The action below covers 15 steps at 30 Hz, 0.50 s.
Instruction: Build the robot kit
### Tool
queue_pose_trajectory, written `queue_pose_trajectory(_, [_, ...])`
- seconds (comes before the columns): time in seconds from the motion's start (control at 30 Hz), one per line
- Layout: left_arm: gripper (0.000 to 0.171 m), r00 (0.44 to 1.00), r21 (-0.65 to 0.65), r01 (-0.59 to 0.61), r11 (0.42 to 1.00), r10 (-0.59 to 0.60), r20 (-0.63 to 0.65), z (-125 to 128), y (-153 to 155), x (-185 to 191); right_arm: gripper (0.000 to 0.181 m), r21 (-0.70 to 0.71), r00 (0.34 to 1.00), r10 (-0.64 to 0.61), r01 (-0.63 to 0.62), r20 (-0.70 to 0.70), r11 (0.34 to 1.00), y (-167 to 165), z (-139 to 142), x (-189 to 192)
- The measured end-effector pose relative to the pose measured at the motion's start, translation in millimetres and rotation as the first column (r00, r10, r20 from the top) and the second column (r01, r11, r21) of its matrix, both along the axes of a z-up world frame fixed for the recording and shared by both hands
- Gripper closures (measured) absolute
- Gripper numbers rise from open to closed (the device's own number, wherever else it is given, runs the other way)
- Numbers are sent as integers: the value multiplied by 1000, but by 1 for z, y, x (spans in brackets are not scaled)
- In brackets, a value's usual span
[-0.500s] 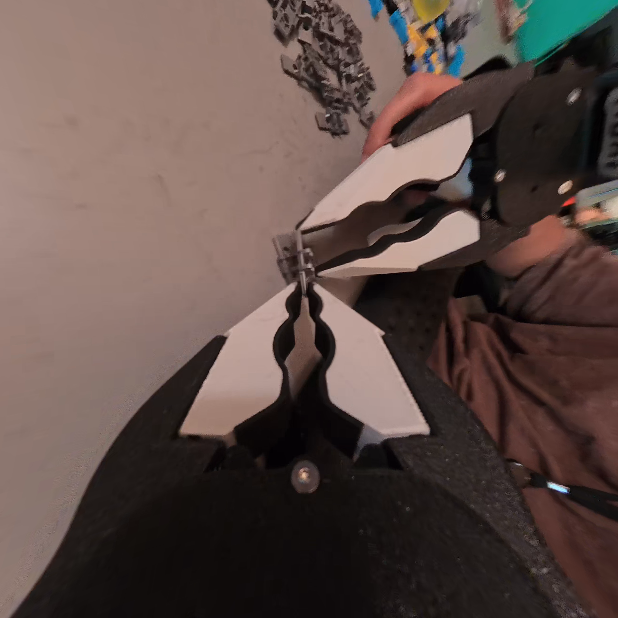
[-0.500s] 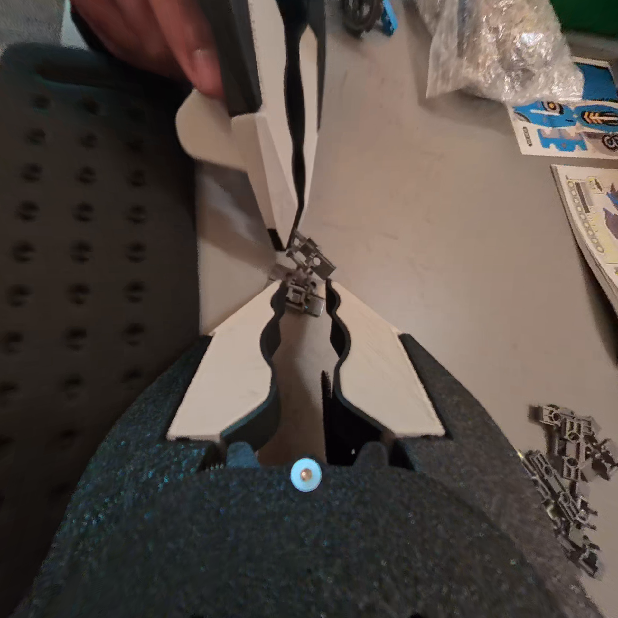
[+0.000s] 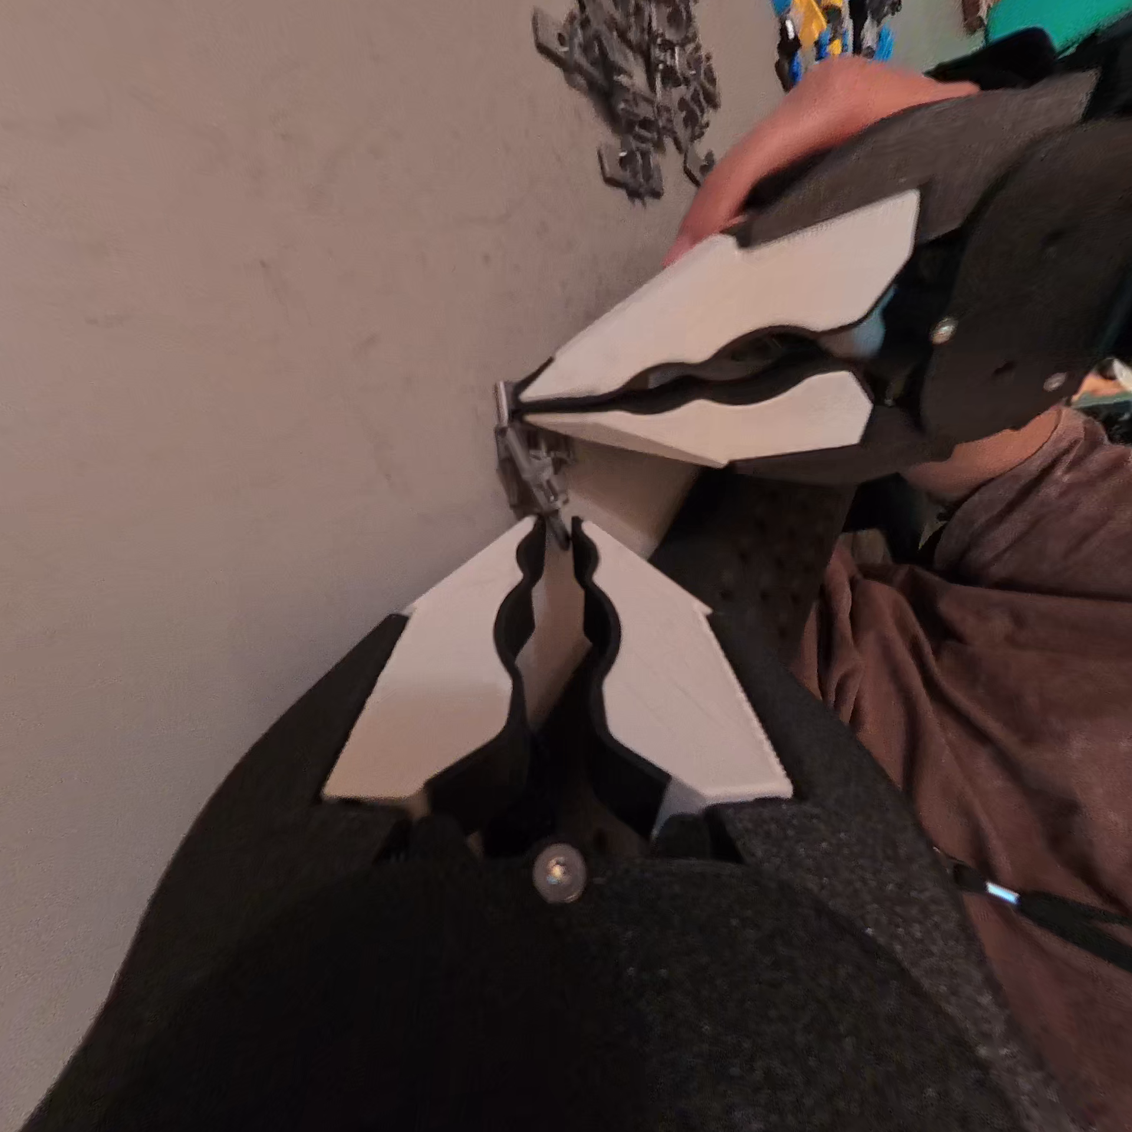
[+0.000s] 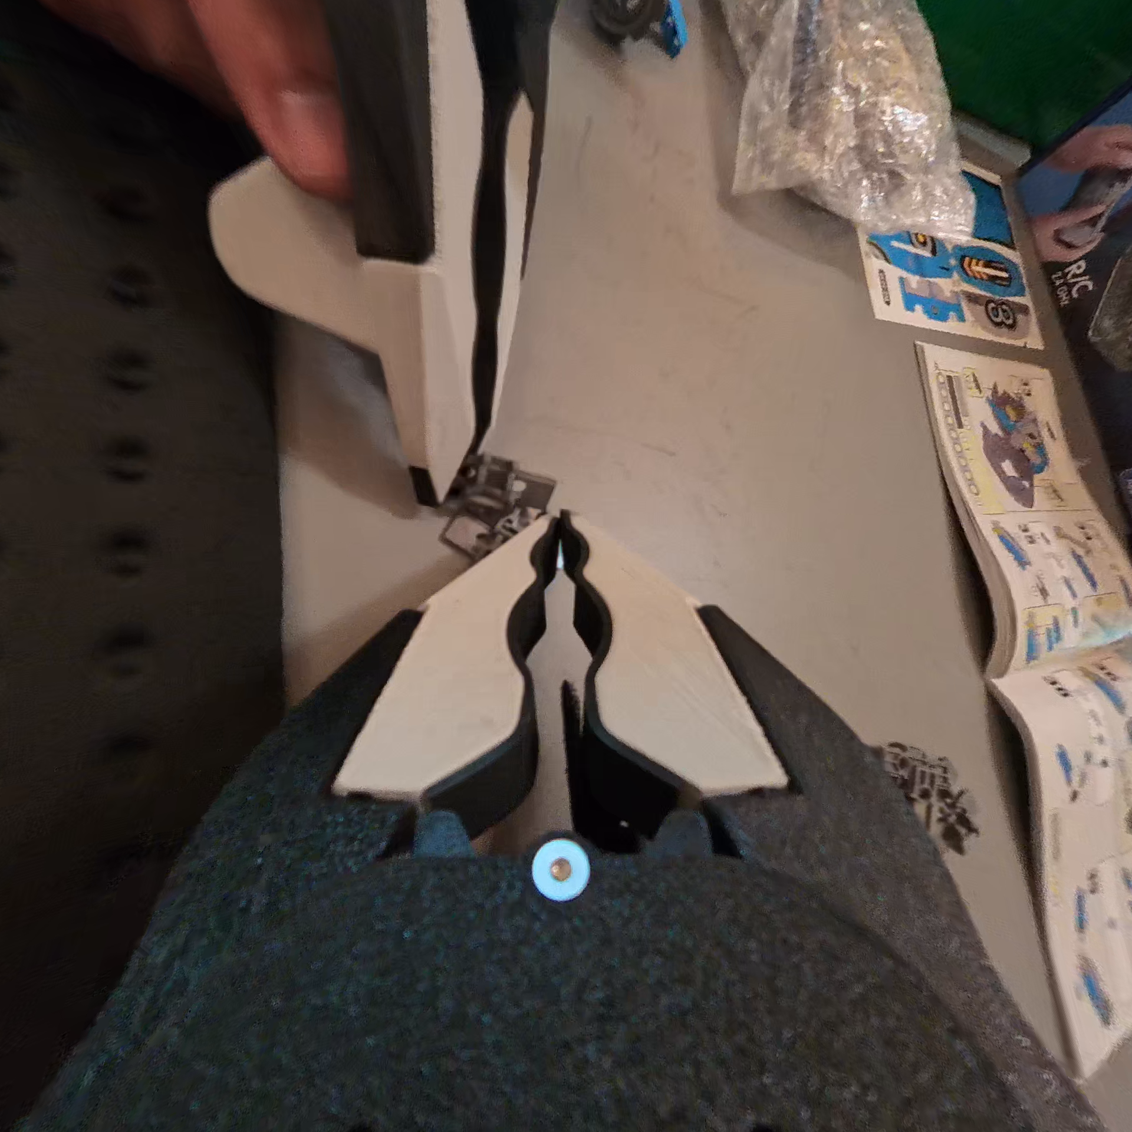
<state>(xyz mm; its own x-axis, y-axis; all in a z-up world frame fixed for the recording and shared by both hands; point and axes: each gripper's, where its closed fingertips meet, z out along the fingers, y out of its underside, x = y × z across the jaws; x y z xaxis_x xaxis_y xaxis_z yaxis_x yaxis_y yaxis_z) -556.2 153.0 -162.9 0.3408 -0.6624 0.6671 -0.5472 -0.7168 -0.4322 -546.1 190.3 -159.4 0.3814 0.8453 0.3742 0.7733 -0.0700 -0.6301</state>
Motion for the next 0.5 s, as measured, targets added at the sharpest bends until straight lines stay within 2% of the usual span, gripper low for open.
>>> queue_pose_trajectory(0.03, [162, 1000, 15, 6, 1000, -6, -5, 0, -1, 1, 181, 13, 1000, 6, -6, 24, 1000, 0, -2, 1])
queue_pose_trajectory(0.3, [165, 1000, 72, -28, 997, 29, -6, 3, 11, -1, 181, 25, 997, -44, 43, 70, 999, 2, 2, 18])
queue_pose_trajectory(0.4, [166, 1000, 151, -20, 988, 20, 2, 8, 17, -1, 171, -152, 998, -60, 59, 2, 987, -12, 2, 16])
queue_pose_trajectory(0.5, [166, 1000, 165, -13, 986, 11, 11, 12, 18, 0, 162, -342, 984, -170, 144, -49, 928, -18, -4, 14])
